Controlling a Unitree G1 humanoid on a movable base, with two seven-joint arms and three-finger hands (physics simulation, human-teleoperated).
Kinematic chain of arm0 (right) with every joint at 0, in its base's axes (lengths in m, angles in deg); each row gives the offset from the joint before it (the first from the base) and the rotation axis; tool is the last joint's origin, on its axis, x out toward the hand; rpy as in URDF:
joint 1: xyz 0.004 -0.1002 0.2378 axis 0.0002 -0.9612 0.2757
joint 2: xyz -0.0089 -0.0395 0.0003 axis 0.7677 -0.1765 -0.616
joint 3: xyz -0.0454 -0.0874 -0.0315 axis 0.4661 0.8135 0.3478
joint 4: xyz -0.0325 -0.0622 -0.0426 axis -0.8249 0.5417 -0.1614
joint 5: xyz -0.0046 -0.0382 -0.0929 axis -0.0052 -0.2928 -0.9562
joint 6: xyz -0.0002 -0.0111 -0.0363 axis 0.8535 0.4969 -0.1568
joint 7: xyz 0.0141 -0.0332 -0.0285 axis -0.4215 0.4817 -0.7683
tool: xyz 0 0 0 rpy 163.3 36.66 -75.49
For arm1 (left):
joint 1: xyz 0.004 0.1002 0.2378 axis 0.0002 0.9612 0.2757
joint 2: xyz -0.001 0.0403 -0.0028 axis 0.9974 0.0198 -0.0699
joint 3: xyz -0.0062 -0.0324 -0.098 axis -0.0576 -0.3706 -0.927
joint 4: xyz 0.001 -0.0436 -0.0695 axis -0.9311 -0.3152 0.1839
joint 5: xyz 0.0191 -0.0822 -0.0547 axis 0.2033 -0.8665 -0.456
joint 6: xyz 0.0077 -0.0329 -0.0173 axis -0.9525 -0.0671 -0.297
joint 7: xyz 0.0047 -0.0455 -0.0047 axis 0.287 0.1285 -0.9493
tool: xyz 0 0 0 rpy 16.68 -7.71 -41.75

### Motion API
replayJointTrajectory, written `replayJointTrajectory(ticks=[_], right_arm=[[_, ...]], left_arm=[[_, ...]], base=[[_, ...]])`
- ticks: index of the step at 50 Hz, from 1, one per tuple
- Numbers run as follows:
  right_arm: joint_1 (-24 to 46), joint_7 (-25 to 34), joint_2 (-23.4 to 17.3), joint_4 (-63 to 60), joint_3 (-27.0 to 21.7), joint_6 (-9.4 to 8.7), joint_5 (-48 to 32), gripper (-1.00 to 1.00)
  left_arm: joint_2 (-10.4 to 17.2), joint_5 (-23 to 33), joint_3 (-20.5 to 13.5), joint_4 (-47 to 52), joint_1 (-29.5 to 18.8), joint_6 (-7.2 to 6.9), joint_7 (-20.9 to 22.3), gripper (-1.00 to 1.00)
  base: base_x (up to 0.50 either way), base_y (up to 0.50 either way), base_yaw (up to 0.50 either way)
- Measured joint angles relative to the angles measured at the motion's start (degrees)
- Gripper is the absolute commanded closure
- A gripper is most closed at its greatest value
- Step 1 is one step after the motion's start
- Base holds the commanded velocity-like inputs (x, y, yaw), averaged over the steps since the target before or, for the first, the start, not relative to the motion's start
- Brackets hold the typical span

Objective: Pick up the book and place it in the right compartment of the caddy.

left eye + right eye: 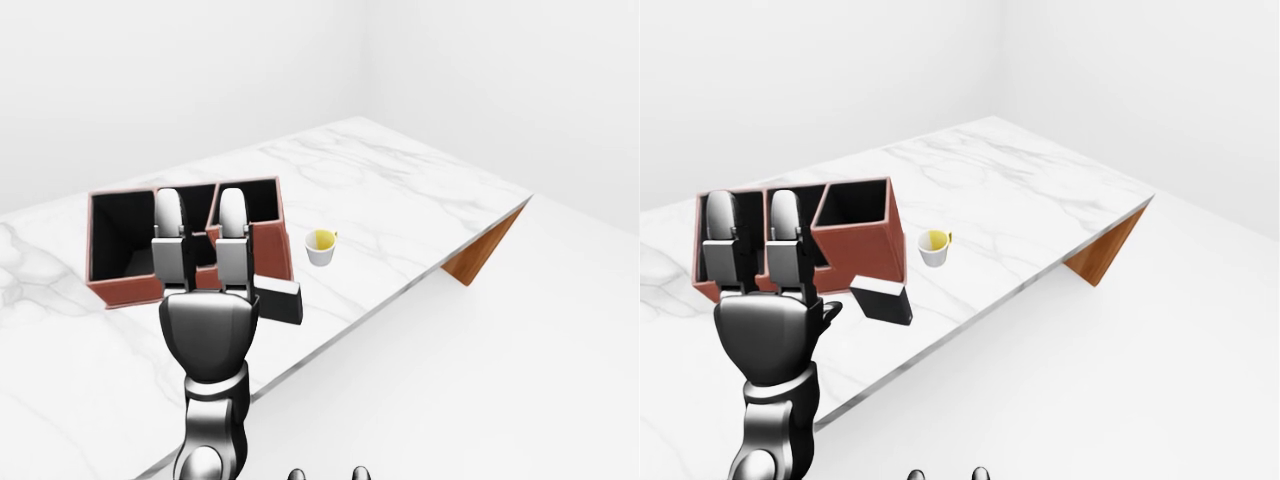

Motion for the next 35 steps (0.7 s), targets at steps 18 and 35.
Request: replayJointTrajectory(ticks=[18, 35], right_arm=[[0.04, -0.09, 0.11, -0.18, 0.08, 0.00, -0.15, -1.00], [0.11, 0.03, 0.23, 0.02, 0.40, 0.00, -0.76, -1.00]], left_arm=[[0.01, 0.00, -0.09, 0.33, -0.02, 0.00, 0.00, -1.00], [-0.02, 0.06, -0.05, 0.32, 0.09, 0.00, 0.00, -1.00]], base=[[0.08, -0.05, 0.00], [0.09, -0.05, 0.00]])
